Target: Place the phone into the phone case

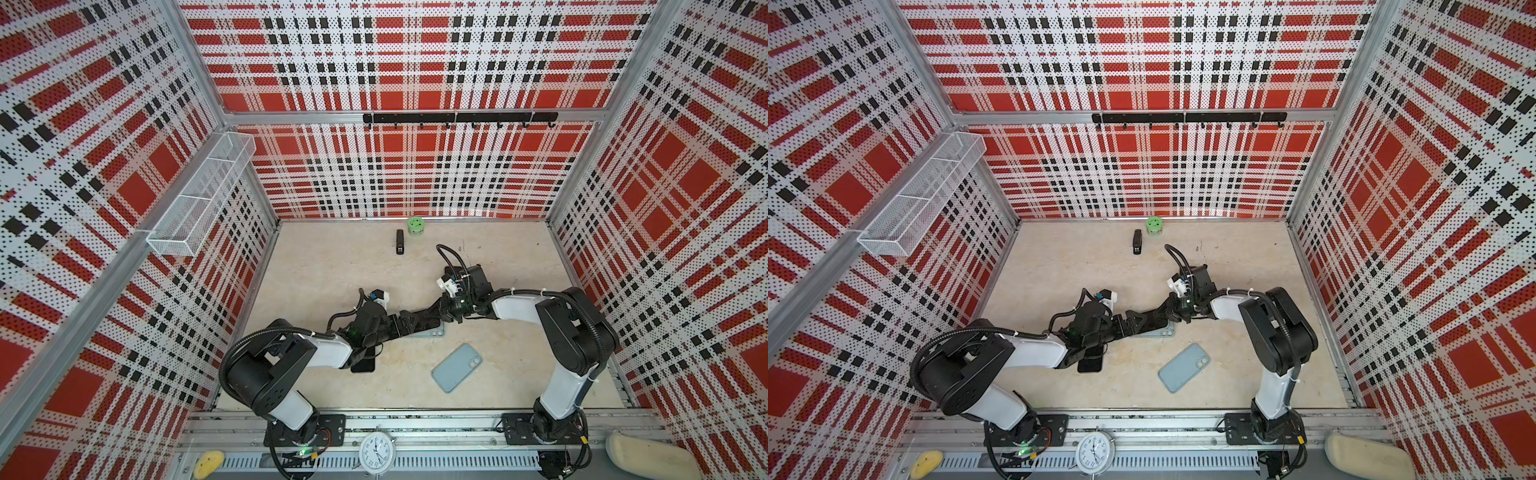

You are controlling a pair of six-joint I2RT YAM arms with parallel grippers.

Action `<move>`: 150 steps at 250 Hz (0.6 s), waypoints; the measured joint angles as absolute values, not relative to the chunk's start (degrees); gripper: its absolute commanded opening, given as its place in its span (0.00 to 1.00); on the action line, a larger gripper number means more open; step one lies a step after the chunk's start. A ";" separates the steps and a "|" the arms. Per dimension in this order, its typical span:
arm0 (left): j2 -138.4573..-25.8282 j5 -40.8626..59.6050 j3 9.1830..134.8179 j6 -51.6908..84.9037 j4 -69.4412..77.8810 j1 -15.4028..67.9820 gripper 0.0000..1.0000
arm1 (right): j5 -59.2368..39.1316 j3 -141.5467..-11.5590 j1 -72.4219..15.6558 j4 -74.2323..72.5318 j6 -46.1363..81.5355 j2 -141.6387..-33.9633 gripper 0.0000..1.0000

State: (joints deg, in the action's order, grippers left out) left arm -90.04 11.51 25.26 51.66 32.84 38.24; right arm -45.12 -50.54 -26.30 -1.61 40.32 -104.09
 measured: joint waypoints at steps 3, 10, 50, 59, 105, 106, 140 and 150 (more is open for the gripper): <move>-90.04 11.49 25.21 51.68 32.86 38.24 1.00 | -45.12 -50.54 -26.30 -1.72 40.32 -104.14 0.00; -90.04 11.46 25.17 51.66 32.97 38.24 1.00 | -45.08 -50.54 -26.30 -1.96 40.32 -104.20 0.00; -90.04 11.33 24.93 51.70 33.41 38.24 1.00 | -44.21 -50.52 -26.50 -2.42 40.10 -104.25 0.00; -90.04 11.31 24.84 51.70 33.54 38.24 1.00 | -43.86 -50.50 -26.59 -2.42 40.05 -104.20 0.00; -90.06 11.27 24.80 51.99 33.76 38.24 1.00 | -41.63 -50.50 -27.35 -1.98 39.83 -103.24 0.07; -90.06 11.27 24.80 52.01 33.76 38.24 1.00 | -41.56 -50.50 -27.38 -1.96 39.83 -103.20 0.07; -90.08 11.22 24.77 52.14 33.80 38.24 0.99 | -40.01 -50.72 -27.94 -1.10 39.64 -102.54 0.13; -90.08 11.20 24.77 52.21 33.82 38.24 1.00 | -39.42 -51.03 -28.08 -0.47 39.35 -102.50 0.15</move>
State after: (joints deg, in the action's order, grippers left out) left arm -90.08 11.20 24.77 52.21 33.82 38.24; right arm -39.42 -51.03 -28.08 -0.47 39.35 -102.50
